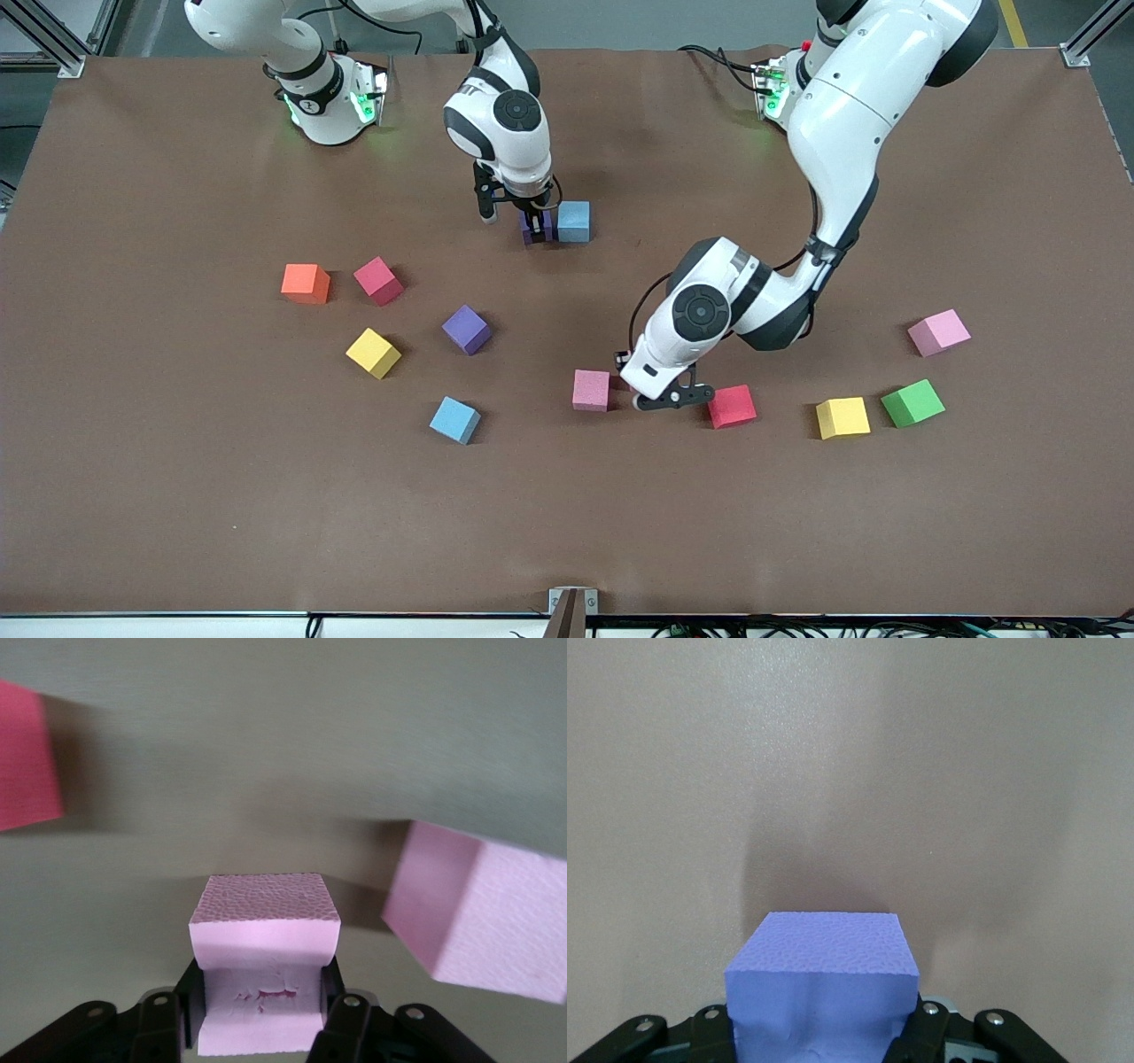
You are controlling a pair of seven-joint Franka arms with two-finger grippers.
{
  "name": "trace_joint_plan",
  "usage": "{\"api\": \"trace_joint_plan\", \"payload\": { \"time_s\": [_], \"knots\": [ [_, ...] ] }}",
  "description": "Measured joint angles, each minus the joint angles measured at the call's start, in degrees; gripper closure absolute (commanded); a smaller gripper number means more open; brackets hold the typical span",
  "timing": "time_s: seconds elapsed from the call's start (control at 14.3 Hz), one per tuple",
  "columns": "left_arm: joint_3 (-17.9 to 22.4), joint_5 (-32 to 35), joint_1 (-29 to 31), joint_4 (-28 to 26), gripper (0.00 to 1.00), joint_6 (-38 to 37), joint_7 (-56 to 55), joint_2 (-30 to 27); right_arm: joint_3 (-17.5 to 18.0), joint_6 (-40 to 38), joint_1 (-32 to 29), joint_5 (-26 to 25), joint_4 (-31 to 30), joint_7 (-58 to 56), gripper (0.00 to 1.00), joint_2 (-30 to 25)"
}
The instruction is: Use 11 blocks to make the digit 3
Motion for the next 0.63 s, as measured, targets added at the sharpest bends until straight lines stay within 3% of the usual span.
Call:
{"api": "trace_joint_plan", "payload": {
  "time_s": [0.28, 0.63],
  "knots": [
    [-0.09, 0.0, 3.42, -4.8, 0.66, -5.51, -7.69, -6.86, 0.01, -0.37, 0.21, 0.0, 0.8, 0.99, 1.0, 0.44],
    [-0.5, -4.4, 4.72, -20.58, 0.66, -3.63, -21.16, -20.62, 0.02, -0.4, 0.38, 0.0, 1.48, 1.14, 1.0, 0.89]
  ]
}}
